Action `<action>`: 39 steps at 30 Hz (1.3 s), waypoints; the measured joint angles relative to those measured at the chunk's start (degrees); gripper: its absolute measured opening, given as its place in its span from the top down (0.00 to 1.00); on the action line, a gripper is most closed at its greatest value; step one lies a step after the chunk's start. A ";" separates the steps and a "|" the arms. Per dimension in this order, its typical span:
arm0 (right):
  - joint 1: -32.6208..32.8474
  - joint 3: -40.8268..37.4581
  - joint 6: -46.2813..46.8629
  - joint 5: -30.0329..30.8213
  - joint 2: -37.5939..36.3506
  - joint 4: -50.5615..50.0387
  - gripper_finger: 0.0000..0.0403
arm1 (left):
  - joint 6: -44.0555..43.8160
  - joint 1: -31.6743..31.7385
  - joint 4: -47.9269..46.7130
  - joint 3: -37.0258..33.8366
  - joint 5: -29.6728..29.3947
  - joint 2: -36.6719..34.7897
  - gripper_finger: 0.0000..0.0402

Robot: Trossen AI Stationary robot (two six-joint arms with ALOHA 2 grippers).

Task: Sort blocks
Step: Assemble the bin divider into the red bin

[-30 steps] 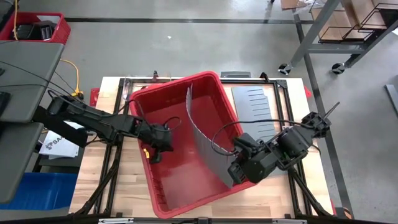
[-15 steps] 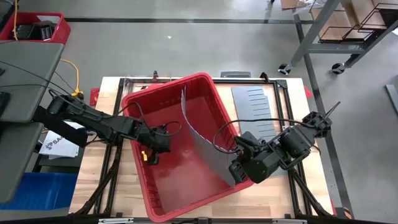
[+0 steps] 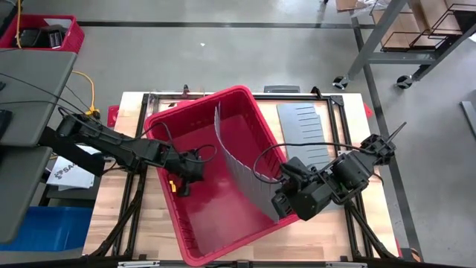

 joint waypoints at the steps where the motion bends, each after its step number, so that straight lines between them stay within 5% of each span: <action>1: -0.08 0.00 -0.21 0.07 0.01 0.01 1.00 | 0.02 0.00 -0.47 0.00 0.10 0.00 1.00; 39: -0.90 -0.33 -7.81 1.36 1.22 -0.04 1.00 | -1.36 -2.29 -2.56 0.04 0.71 -0.24 1.00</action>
